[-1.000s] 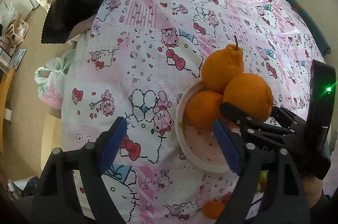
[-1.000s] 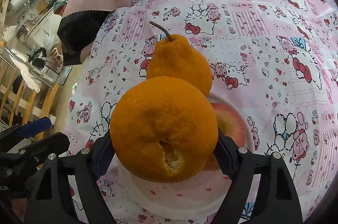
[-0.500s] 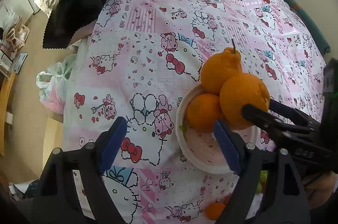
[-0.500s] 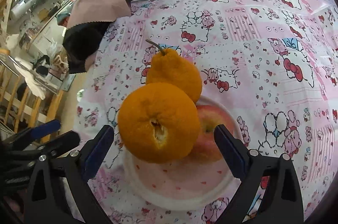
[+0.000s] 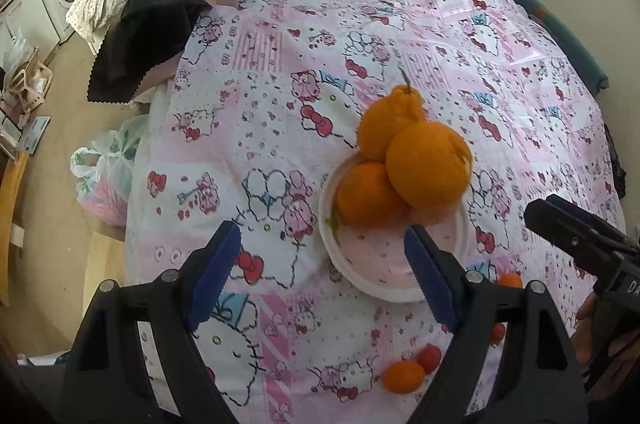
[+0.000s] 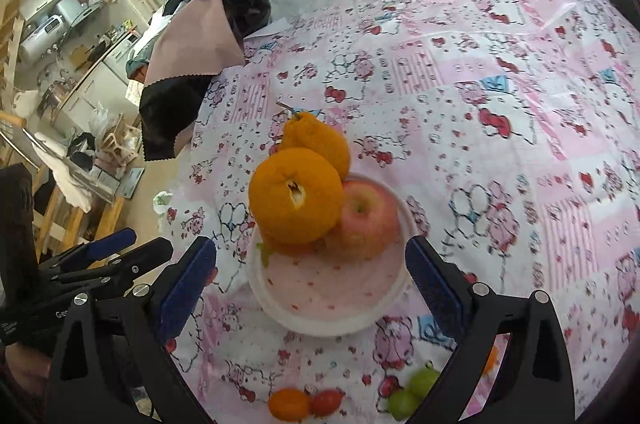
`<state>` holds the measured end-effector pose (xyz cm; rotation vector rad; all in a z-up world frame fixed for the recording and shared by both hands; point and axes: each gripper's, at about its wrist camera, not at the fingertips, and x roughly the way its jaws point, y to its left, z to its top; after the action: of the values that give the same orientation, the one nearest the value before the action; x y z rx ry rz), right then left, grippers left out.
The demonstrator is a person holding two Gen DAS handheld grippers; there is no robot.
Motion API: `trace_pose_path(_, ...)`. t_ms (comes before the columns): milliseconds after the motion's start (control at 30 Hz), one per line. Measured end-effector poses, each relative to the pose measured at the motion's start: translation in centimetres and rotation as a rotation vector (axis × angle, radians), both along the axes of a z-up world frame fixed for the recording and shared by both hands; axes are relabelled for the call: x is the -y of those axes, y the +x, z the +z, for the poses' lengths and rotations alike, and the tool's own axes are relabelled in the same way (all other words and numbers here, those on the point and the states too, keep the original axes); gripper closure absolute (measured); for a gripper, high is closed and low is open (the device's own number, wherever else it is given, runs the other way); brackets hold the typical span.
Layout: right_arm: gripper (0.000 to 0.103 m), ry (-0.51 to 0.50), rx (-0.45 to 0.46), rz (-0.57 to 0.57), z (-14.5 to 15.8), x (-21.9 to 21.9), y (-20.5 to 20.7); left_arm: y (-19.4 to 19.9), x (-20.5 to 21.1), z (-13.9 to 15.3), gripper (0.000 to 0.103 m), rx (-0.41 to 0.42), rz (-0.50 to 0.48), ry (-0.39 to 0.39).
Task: Organize fruits
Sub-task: 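Lower the round dekopon onto the plate with the right gripper and open it, then move the left gripper down to a small tangerine on the sheet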
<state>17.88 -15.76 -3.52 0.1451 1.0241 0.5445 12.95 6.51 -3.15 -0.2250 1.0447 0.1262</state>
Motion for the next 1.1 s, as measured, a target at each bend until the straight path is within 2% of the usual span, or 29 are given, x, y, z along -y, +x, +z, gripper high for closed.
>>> trace_pose_path(300,0.005,0.03,-0.025,-0.103,0.6,3.8,-3.9,-2.8,2.4,0.8,0.022,0.034,-0.083,-0.002)
trace_pose_path(433,0.005,0.024,-0.041,-0.14,0.2,5.5,-6.1,-3.8,3.2,1.4,0.021,0.058,-0.126,-0.033)
trace_pose_path(567,0.005,0.057,-0.063,-0.167,-0.1,6.8,-7.8,-5.0,4.2,1.7,0.005,0.098,-0.155,0.014)
trace_pose_path(733,0.005,0.043,-0.084,-0.193,-1.0,7.7,-9.5,-6.0,5.1,0.3,0.005,0.046,-0.177,0.0)
trace_pose_path(867,0.005,0.02,-0.137,-0.223,-2.6,8.5,-10.1,-6.9,5.8,-1.2,0.005,0.003,-0.184,-0.019)
trace_pose_path(1100,0.005,0.012,-0.2,-0.293,-4.0,10.3,-10.1,-7.0,7.2,-2.9,0.005,-0.026,-0.198,-0.002)
